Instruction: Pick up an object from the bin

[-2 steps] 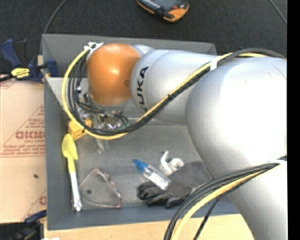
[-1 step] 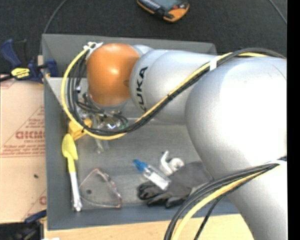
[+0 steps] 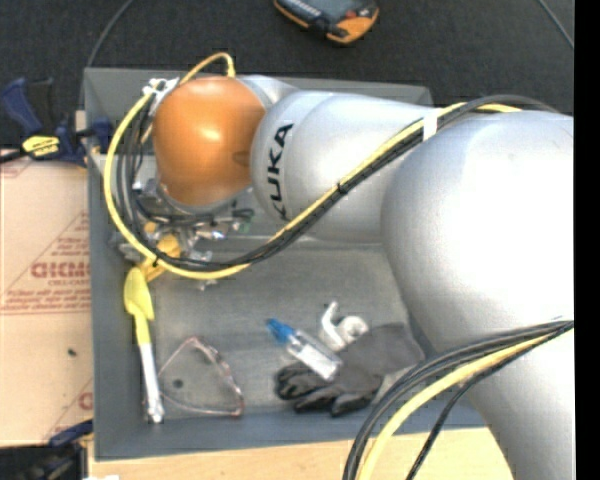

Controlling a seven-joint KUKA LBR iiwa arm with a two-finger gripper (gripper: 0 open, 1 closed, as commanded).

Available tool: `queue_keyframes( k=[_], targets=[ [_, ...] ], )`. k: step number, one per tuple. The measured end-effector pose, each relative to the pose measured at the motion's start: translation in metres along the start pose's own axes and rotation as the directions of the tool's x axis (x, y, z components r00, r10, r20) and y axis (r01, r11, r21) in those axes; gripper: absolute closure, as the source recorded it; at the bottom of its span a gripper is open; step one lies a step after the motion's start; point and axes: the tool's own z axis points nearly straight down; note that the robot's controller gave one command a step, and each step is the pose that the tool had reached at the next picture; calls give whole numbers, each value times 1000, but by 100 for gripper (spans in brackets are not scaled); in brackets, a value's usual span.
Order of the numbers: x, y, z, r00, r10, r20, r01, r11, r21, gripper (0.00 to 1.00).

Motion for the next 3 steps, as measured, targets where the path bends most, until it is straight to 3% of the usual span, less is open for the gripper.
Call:
queue_keyframes(
  k=[1,2,3],
  targets=[
    [-2,2,18,994,102,26,-103,995,8,100],
    [-2,1,18,994,105,26,-105,994,8,100],
    [-5,-3,-32,993,108,37,-109,994,15,100]
  ],
)
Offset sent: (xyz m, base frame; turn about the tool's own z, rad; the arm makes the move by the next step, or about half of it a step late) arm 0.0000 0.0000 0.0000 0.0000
